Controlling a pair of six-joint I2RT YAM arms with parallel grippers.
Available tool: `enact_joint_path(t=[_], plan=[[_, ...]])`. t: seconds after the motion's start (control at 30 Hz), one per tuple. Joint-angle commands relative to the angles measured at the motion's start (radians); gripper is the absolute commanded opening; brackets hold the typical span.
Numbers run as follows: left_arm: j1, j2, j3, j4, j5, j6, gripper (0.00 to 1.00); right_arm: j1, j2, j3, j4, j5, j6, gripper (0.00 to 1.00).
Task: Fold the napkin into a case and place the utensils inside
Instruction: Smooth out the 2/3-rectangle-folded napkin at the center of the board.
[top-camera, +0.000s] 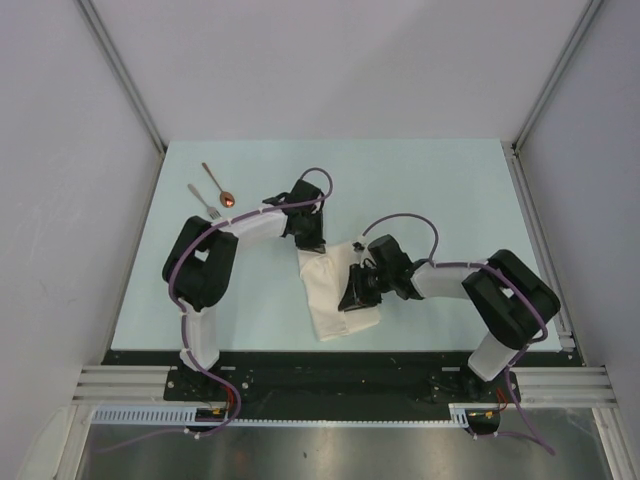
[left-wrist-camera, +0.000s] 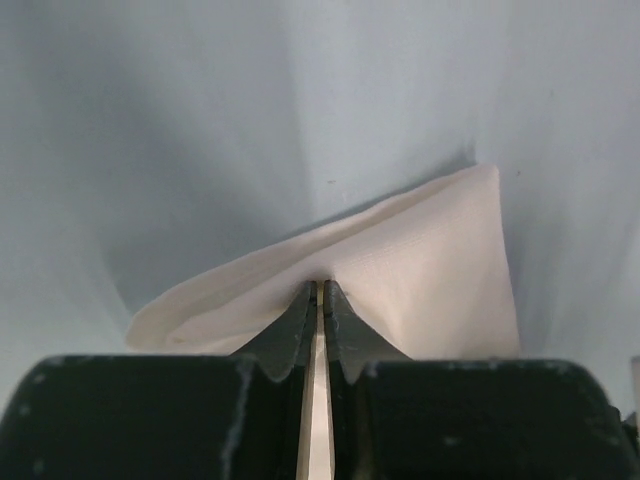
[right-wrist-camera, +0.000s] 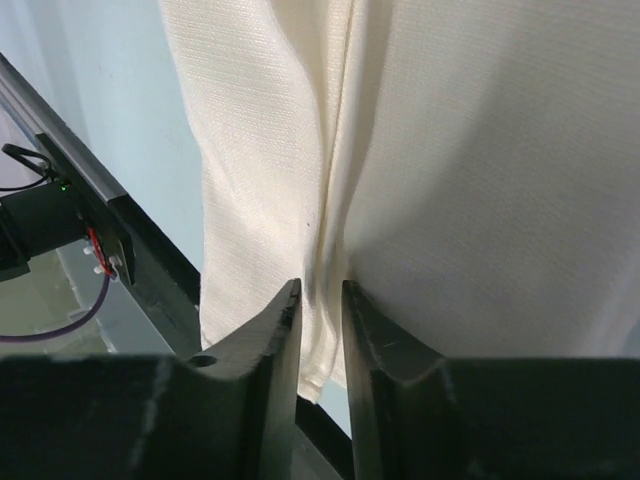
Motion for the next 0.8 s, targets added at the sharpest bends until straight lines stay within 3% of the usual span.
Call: enact_joint_path(t=[0.0, 0.17, 0.27, 0.33, 0.43, 0.57, 0.67, 0.7, 0.77], plan=[[0.003, -0.03, -0.031, 0.106, -0.062, -0.07, 0.09, 0.008, -0.076, 0.013, -0.081, 0.069, -0.035, 0.3], [0.003, -0.063, -0.036, 0.094, -0.064, -0.081, 0.09, 0.022, -0.152, 0.052, -0.218, 0.135, -0.069, 0.36], [0.003, -0.147, -0.059, 0.08, -0.078, -0.067, 0.17, 0.034, -0.182, 0.069, -0.239, 0.143, -0.074, 0.39], [0.003, -0.186, -0.059, 0.04, -0.081, -0.056, 0.3, 0.04, -0.185, 0.073, -0.233, 0.129, -0.066, 0.4], [0.003, -0.258, -0.08, 0.002, -0.073, -0.049, 0.34, 0.051, -0.177, 0.078, -0.204, 0.114, -0.048, 0.4], [0.005, -0.33, -0.152, -0.026, -0.061, -0.055, 0.31, 0.072, -0.153, 0.076, -0.16, 0.106, -0.026, 0.39], [0.003, -0.355, -0.206, -0.005, -0.007, -0.07, 0.19, 0.086, -0.134, 0.07, -0.106, 0.08, 0.001, 0.36], [0.003, -0.353, -0.215, 0.003, 0.008, -0.079, 0.09, 0.086, -0.12, 0.066, -0.098, 0.07, 0.009, 0.34], [0.003, -0.333, -0.238, 0.04, 0.071, -0.087, 0.04, 0.092, -0.108, 0.061, -0.037, 0.047, 0.026, 0.28]])
